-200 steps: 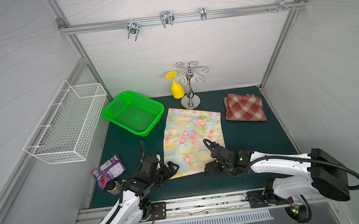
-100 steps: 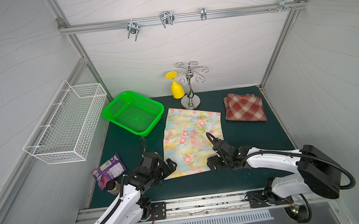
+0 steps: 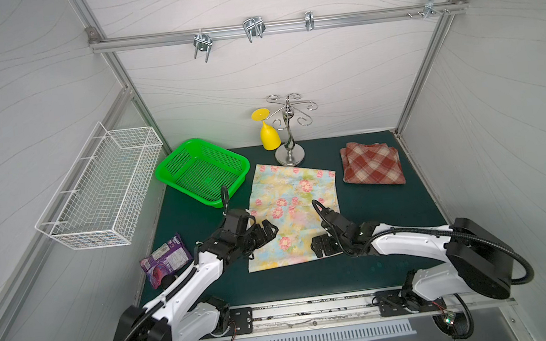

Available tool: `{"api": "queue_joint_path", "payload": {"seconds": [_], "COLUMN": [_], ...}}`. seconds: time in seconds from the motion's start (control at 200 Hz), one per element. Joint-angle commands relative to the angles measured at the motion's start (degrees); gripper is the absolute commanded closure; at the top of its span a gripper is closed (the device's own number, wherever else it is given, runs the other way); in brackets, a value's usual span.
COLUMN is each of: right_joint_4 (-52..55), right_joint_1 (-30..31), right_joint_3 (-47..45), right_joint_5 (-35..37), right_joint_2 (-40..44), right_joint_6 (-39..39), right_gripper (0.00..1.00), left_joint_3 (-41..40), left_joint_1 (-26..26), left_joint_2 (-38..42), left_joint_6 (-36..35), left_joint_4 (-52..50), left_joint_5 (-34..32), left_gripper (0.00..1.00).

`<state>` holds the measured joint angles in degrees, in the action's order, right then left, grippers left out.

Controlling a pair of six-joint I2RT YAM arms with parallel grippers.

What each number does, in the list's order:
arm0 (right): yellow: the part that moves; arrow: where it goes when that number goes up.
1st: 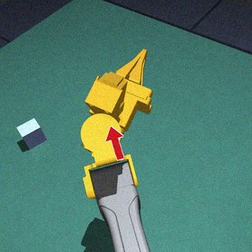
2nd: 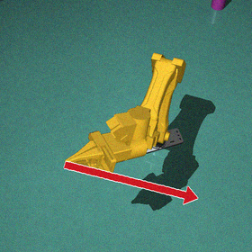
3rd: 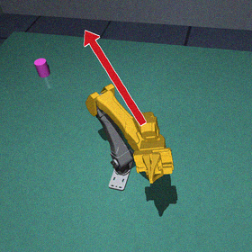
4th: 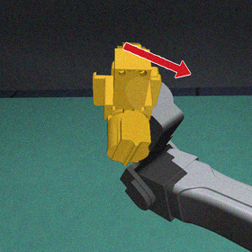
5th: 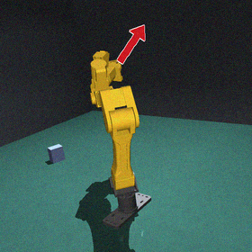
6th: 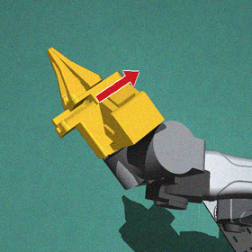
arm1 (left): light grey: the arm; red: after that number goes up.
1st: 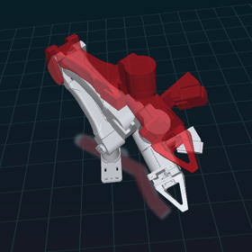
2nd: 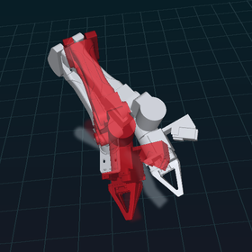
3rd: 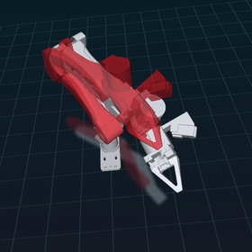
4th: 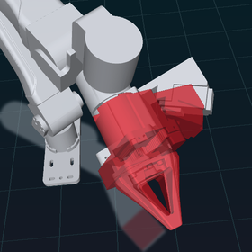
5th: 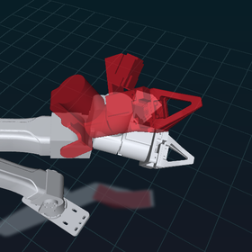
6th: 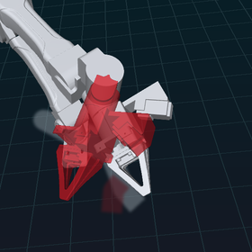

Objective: Fold and stack skirts
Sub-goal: Rotate the skirt at the center of the table.

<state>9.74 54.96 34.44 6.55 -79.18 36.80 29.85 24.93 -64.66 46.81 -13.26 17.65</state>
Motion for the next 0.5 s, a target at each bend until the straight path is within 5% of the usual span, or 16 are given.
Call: {"api": "queue_joint_path", "payload": {"seconds": [0.0,0.495], "right_joint_4": [7.1,7.1], "right_joint_1": [2.5,4.3], "right_joint_3": [-2.7,-5.5], "right_joint_5": [-3.4,-2.3], "right_joint_2": [0.2,1.7], "right_joint_6": [3.9,6.5], "right_gripper": [0.01,0.01], "left_joint_3": [0.3,4.5], "left_joint_1": [0.1,-3.0], "left_joint_2": [-4.9,-21.1], "left_joint_6": [-1.3,-3.7], "left_joint_4": [6.7,9.5], "left_joint_5": [1.6,0.2], "left_gripper": [0.01,0.02]}}
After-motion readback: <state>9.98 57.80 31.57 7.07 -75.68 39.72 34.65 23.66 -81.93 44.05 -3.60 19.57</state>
